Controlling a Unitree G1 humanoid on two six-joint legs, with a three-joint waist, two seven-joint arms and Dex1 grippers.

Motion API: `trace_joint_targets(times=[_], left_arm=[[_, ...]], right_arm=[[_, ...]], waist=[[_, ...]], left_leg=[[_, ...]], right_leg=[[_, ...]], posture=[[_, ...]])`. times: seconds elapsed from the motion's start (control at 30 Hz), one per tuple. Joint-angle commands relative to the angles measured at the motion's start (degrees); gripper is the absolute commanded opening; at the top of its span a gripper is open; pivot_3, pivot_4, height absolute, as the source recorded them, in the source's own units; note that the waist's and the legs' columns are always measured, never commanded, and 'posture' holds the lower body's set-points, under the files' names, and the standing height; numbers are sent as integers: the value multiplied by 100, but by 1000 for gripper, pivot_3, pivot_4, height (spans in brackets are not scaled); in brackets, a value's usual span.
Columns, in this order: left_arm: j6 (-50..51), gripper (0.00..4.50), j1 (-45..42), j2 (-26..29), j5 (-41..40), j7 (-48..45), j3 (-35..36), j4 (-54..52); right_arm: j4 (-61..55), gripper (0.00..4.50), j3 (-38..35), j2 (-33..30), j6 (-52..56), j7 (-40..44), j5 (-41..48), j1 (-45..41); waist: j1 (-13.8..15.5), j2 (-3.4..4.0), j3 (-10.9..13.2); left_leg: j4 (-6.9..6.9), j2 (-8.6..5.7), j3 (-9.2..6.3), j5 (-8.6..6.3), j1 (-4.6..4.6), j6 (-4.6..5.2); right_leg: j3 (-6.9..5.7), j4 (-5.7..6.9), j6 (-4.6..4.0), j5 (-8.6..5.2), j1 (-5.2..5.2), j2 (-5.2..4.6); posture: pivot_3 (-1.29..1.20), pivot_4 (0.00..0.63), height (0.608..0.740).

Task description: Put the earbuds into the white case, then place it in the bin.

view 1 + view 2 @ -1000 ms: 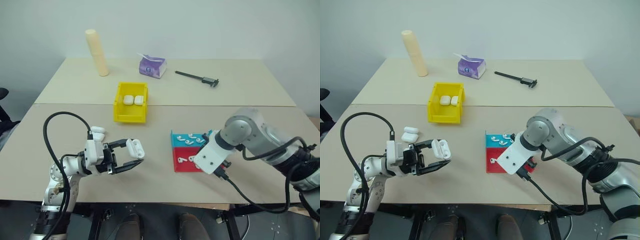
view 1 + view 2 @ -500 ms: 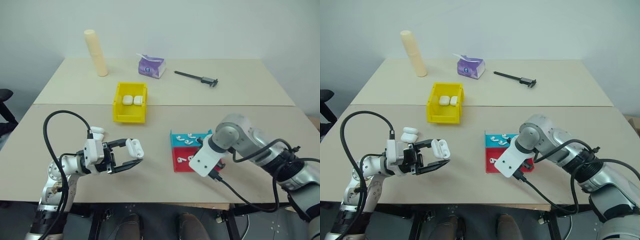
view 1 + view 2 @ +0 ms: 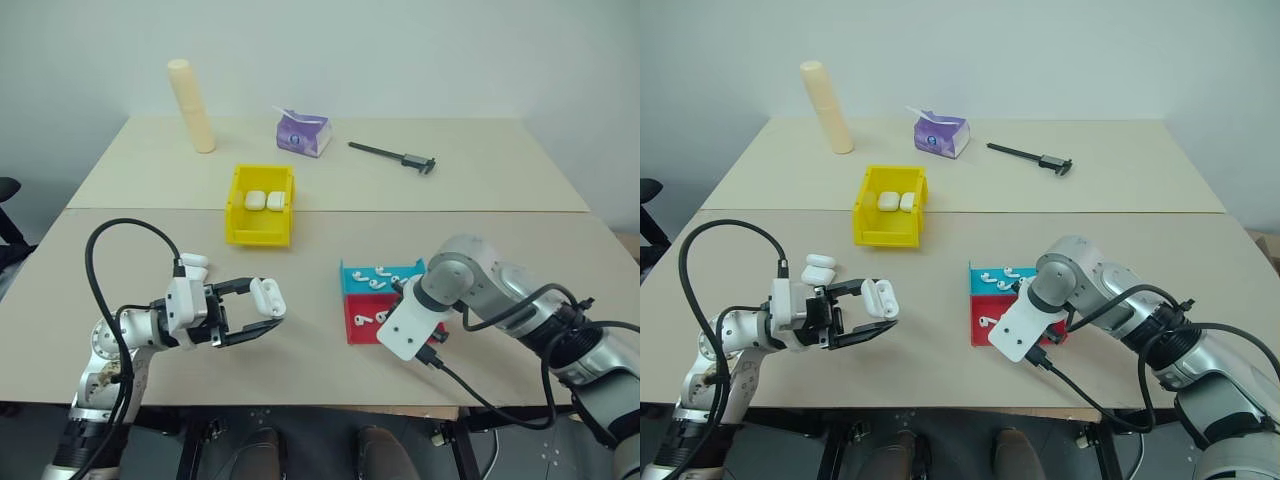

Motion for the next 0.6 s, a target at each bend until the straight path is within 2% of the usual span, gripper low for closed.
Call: trace_joint_targets(times=[0.03, 0.6], left_arm=[[-19, 2747, -47, 49, -21, 43, 19, -153], [-28, 2747, 21, 74, -5, 84, -25, -197]], right_arm=[[0, 1964, -157, 10, -85, 195, 38, -91], [186, 1964, -124, 6, -348, 208, 21, -269]], waist=[[0, 0, 0], [1, 0, 0]], left_leg=[[0, 0, 0, 0, 0, 0], [-1, 0, 1, 0, -2, 0]], right_leg=[[0, 0, 0, 0, 0, 0], [0, -3, -1, -1, -2, -1]], posture=[[0, 150, 740], [0, 150, 740]])
